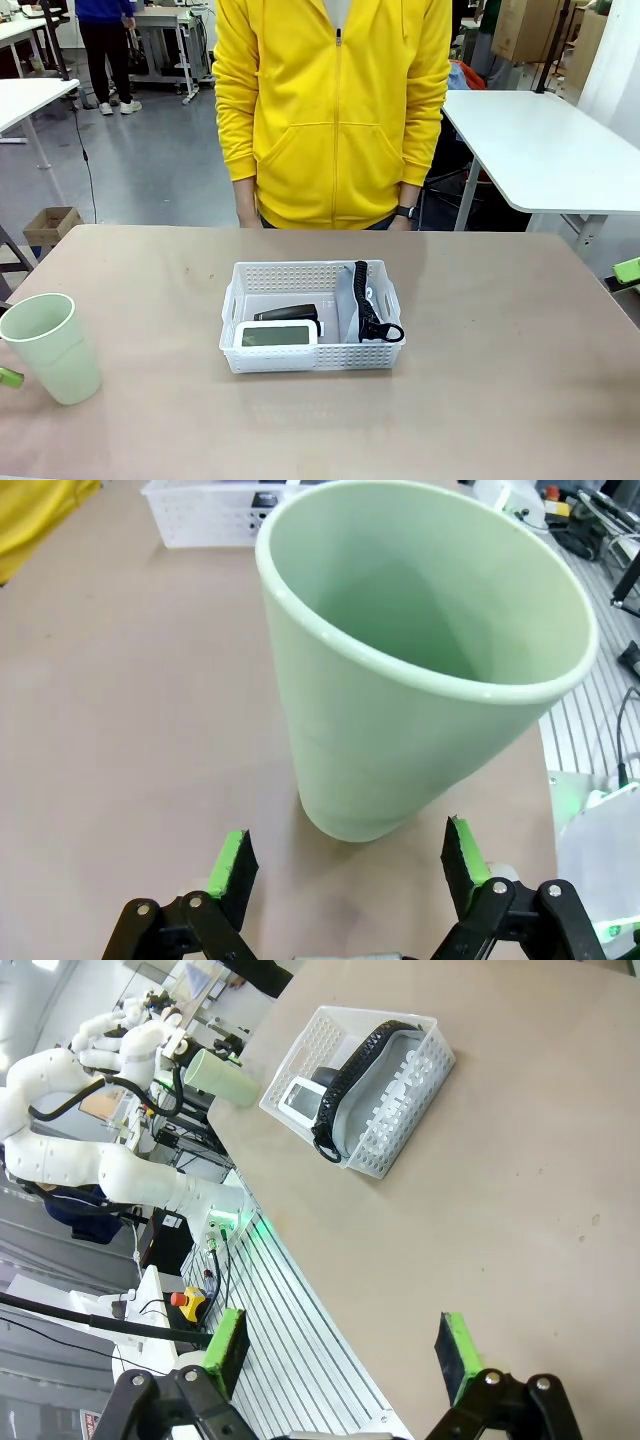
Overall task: Efficiently arrange items inside the basket to fit them all.
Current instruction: Pick up the Reusable plastic cup and place it inside the Organizing basket.
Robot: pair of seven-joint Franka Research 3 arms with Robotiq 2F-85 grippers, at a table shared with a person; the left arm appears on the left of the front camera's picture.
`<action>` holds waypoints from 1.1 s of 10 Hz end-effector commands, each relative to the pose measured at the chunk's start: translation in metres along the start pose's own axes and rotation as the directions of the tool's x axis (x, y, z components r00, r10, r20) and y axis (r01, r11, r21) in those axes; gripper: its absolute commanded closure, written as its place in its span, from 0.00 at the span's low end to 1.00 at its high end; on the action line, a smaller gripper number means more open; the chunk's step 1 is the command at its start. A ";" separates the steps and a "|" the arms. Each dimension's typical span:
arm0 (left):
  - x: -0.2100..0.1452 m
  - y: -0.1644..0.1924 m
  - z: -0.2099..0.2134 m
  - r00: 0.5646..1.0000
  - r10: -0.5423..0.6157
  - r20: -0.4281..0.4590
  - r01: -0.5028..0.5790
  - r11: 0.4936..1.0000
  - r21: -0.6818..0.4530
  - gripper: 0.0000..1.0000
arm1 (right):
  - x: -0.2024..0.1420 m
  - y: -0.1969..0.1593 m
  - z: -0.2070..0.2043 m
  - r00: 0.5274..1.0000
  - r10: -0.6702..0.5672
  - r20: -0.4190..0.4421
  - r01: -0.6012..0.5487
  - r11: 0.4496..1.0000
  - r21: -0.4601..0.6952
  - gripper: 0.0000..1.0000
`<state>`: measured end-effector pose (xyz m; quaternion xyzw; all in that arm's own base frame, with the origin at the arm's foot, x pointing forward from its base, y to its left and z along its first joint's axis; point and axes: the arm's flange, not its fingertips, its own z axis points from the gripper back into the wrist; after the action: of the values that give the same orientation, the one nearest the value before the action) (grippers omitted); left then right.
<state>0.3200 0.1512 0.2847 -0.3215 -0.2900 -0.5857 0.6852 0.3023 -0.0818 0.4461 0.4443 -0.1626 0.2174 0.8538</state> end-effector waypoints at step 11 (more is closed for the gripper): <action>0.001 0.005 -0.006 0.998 -0.065 -0.024 0.065 0.998 -0.008 0.03 | 0.002 0.001 -0.001 0.999 0.027 0.023 -0.027 0.999 0.017 0.00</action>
<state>0.3266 0.1469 0.2814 -0.3041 -0.2951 -0.6076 0.6718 0.3022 -0.0818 0.4461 0.4443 -0.1625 0.2175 0.8537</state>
